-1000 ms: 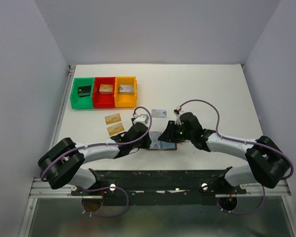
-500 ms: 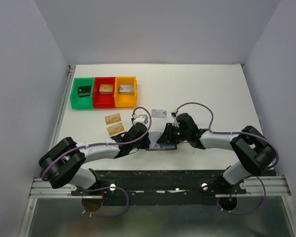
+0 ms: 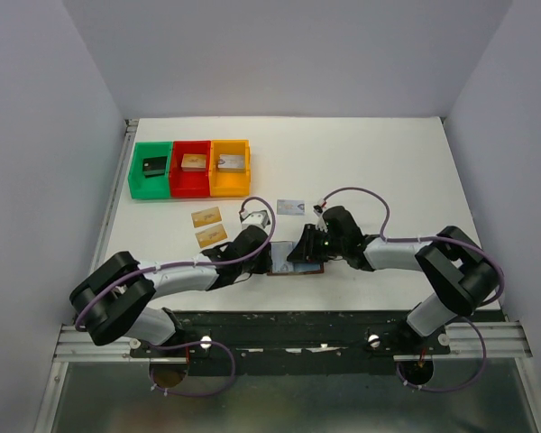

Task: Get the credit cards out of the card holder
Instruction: Remove the credit card from the card holder.

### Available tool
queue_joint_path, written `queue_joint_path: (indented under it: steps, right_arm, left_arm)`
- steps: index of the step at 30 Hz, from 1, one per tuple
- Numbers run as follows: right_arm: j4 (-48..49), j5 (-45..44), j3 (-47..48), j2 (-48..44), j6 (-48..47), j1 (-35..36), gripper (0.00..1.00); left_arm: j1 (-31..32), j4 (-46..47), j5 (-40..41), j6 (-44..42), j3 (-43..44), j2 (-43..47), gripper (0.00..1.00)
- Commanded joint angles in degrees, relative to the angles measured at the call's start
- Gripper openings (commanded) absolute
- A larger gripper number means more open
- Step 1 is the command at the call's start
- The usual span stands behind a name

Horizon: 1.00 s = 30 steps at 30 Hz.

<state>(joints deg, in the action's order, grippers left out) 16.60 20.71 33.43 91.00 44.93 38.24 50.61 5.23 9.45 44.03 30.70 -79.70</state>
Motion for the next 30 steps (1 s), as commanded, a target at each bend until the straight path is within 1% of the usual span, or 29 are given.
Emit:
queue_joint_path:
  steps: [1,5,10,13,17,21,24,30]
  right_arm:
    - [1.1,0.7,0.1,0.5,-1.0,-0.3,0.39]
    - [0.4,0.6,0.2,-1.4,-1.7,-0.4,0.39]
    - [-3.1,-1.3,1.2,-4.9,-3.4,-0.3,0.39]
    - [-3.2,-0.4,1.5,-6.2,-3.7,-0.3,0.39]
    - [-2.4,3.7,3.3,-4.1,-3.9,-0.3,0.40]
    - [-1.5,5.7,3.9,-1.1,-3.4,-0.3,0.40]
    - [-1.0,6.2,3.8,0.8,-3.3,-0.3,0.40]
    - [-1.5,4.3,3.5,2.0,-3.2,-0.3,0.40]
  left_arm:
    - [-0.2,-1.5,2.1,0.1,-0.3,2.3,0.18]
    - [-0.2,-1.6,2.2,-0.2,0.1,1.2,0.18]
    - [-0.2,-1.3,1.9,0.3,0.0,-0.1,0.18]
    - [-0.2,-1.2,2.0,0.2,0.0,-0.1,0.18]
    - [-0.2,-1.5,2.0,0.0,0.5,-0.5,0.17]
    - [-0.2,-1.7,1.9,-0.2,0.6,-0.5,0.18]
    - [-0.2,-1.8,1.9,-0.2,0.6,-0.6,0.17]
    - [-0.2,-1.9,2.0,-0.3,0.4,-1.0,0.17]
